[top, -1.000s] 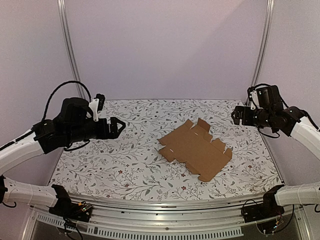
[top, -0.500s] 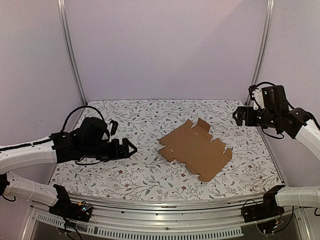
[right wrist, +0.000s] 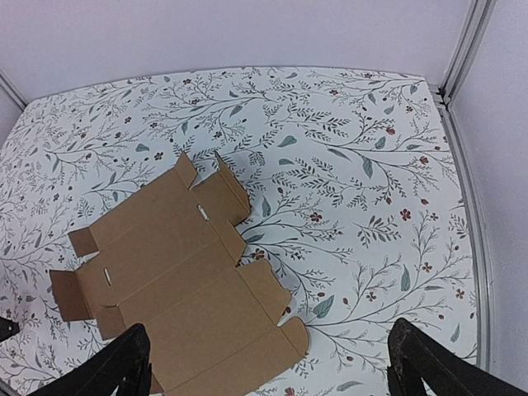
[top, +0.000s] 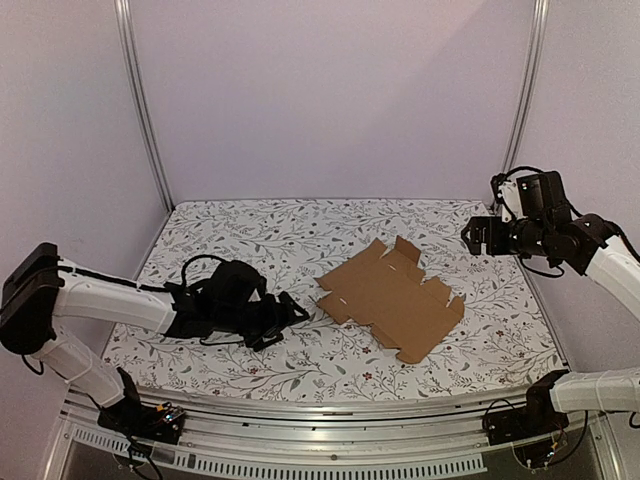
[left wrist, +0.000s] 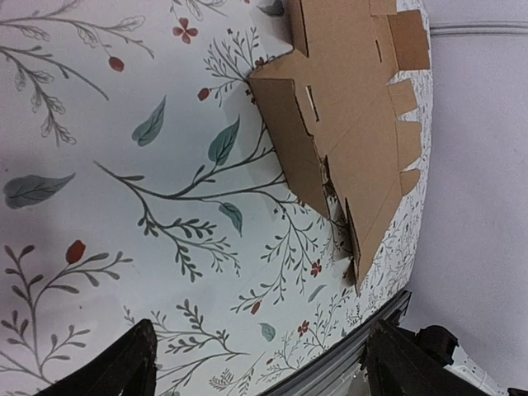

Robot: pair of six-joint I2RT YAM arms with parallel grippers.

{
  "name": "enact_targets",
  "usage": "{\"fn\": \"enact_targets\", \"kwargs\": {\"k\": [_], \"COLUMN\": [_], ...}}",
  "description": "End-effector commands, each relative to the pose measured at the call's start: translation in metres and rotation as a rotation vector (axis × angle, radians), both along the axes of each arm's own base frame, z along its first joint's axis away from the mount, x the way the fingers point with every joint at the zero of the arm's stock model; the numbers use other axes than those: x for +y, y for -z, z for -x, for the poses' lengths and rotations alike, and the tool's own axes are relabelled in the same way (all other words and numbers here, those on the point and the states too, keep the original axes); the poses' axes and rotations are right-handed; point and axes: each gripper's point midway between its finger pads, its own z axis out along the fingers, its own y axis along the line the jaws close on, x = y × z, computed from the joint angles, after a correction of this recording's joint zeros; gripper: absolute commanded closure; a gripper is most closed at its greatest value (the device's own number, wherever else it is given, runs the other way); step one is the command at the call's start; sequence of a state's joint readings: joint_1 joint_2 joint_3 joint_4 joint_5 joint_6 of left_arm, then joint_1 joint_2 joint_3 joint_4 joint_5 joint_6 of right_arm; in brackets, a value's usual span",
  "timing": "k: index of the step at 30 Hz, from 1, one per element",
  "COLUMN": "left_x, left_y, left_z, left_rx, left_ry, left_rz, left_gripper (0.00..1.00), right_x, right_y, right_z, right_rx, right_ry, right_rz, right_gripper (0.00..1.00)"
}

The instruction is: Fold the paper box

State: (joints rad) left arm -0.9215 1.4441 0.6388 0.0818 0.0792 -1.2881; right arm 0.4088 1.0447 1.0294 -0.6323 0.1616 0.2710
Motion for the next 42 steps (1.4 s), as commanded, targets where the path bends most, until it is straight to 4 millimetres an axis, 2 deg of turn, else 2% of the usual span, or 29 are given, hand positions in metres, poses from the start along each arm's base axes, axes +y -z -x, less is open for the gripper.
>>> {"fn": "enact_targets", "kwargs": {"k": [1,6,11,21,31,42], "left_x": [-0.033,-0.056,-0.075,-0.069,-0.051,-0.056], "left_y": [-0.008,0.007,0.018,0.033,0.041,0.048], "left_z": [-0.011,-0.021,-0.029,-0.046,-0.06,-0.074], "left_rx": [0.052,0.118,0.155,0.164,0.164,0.171], "left_ry": [-0.038,-0.05,-0.025,-0.048,-0.084,-0.081], "left_rz": [0.104,0.162,0.134,0.062,0.023,0.041], "left_gripper": [0.14,0.19,0.29,0.37,0.49,0.53], "right_x": [-0.004,-0.01,-0.012,-0.013,-0.013,-0.012], "right_y": [0.004,-0.001,-0.001,0.001,0.002,0.006], "right_z": [0.005,0.009,0.011,0.013,0.013,0.012], "right_rx": [0.018,0.004,0.001,-0.001,-0.004,0.009], "right_ry": [0.003,0.022,0.029,0.031,0.035,0.032], "right_rz": [0.035,0.048,0.044,0.036,0.038,0.039], "right_gripper": [0.01,0.01,0.01,0.01,0.01,0.01]}}
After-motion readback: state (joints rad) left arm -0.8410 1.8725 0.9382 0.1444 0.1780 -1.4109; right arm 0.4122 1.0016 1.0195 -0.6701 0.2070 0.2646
